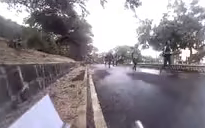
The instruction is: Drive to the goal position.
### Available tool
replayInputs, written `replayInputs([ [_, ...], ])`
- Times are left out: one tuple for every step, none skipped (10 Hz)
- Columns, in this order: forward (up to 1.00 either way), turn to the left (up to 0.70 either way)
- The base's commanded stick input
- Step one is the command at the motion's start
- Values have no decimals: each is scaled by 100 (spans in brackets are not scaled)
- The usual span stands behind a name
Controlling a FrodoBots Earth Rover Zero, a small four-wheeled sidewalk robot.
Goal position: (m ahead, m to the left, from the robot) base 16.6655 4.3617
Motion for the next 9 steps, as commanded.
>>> replayInputs([
  [50, 0],
  [50, 0],
  [50, 0],
  [50, 0],
  [50, 0],
  [50, 0],
  [50, 0],
  [50, 0],
  [50, 0],
])
